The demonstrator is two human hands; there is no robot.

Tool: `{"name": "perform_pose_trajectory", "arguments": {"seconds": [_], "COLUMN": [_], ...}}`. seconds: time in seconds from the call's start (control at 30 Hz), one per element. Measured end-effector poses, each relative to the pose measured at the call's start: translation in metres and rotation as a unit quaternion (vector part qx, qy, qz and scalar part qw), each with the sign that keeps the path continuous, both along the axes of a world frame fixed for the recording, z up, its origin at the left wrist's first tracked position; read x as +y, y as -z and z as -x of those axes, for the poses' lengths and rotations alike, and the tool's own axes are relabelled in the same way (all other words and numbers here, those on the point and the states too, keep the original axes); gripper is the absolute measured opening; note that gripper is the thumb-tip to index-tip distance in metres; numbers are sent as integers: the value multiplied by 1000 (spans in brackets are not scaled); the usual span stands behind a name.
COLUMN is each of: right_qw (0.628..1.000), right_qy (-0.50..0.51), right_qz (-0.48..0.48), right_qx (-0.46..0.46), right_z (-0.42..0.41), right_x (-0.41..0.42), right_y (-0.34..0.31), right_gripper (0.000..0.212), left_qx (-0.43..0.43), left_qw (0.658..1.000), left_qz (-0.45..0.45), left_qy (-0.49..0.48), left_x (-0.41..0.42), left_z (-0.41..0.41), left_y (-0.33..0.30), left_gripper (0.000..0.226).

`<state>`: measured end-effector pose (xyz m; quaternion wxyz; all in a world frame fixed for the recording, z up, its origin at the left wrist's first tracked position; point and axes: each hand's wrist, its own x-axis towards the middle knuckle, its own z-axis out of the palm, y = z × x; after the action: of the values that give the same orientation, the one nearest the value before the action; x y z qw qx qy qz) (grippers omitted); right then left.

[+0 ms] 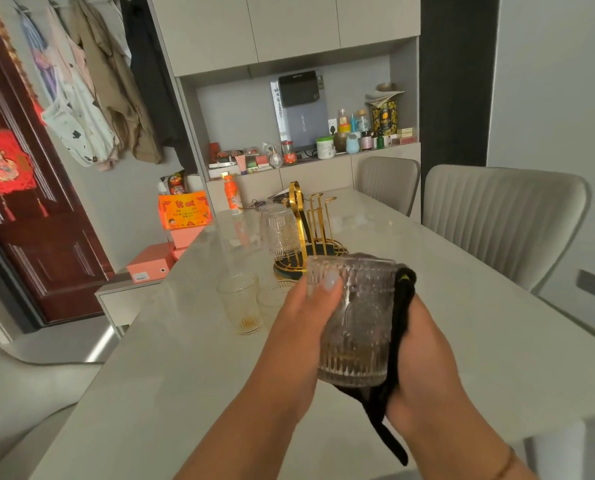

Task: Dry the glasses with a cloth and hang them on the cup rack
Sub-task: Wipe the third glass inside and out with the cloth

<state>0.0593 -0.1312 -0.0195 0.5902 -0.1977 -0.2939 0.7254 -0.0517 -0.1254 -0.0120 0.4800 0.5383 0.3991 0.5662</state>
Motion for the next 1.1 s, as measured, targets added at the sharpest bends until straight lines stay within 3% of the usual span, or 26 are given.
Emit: {"name": "perform_pose_trajectory", "arguments": {"seconds": [0.1, 0.2, 0.27, 0.33, 0.4, 0.47, 0.57, 0.7, 0.77, 0.83, 0.9, 0.97, 1.03, 1.1], "right_qw": [996, 964, 951, 959, 984, 996, 997, 989, 956, 922, 918, 945, 976, 983], "right_qy": [85, 211, 232, 201, 100, 0, -8, 117, 218, 263, 248, 167, 80, 68], "right_qz": [11, -63, -107, -127, -115, -92, -74, -77, -129, -173, -188, -158, -95, -61], "right_qx": [-12, -149, -173, -156, -93, -3, 24, -50, -150, -227, -245, -233, -179, -162], "right_z": [5, 8, 6, 4, 2, 0, -1, 3, 5, 5, 0, -4, -6, -6], "right_x": [-1, -5, -9, -11, -11, -13, -12, -7, -8, -10, -10, -10, -9, -7], "right_y": [6, 6, 2, -1, -3, -4, 1, 9, 8, 4, 0, -8, -12, -11], "right_gripper": [38, 26, 30, 32, 39, 42, 42, 39, 32, 39, 40, 37, 36, 37], "left_qx": [60, 51, 9, -53, -91, -88, -66, 29, 42, 17, -38, -94, -113, -110], "left_qw": [991, 991, 994, 996, 995, 991, 994, 995, 993, 993, 993, 992, 987, 987], "left_qz": [-45, -78, -81, -57, -30, -14, -2, -63, -94, -113, -107, -67, -23, -10], "left_qy": [-109, -93, -70, -32, 39, 101, 92, -73, -57, -35, -11, 49, 115, 119], "left_x": [-6, -24, -23, -17, -16, -19, -15, -13, -22, -25, -20, -16, -13, -10], "left_z": [-6, -18, -18, -12, -7, -5, -2, -6, -14, -18, -15, -9, -5, -1], "left_y": [-6, -4, 1, 2, 1, 2, 1, 1, 3, 5, 9, 9, 12, 13], "left_gripper": [65, 72, 79, 75, 83, 98, 104, 73, 64, 64, 70, 77, 97, 107]}}
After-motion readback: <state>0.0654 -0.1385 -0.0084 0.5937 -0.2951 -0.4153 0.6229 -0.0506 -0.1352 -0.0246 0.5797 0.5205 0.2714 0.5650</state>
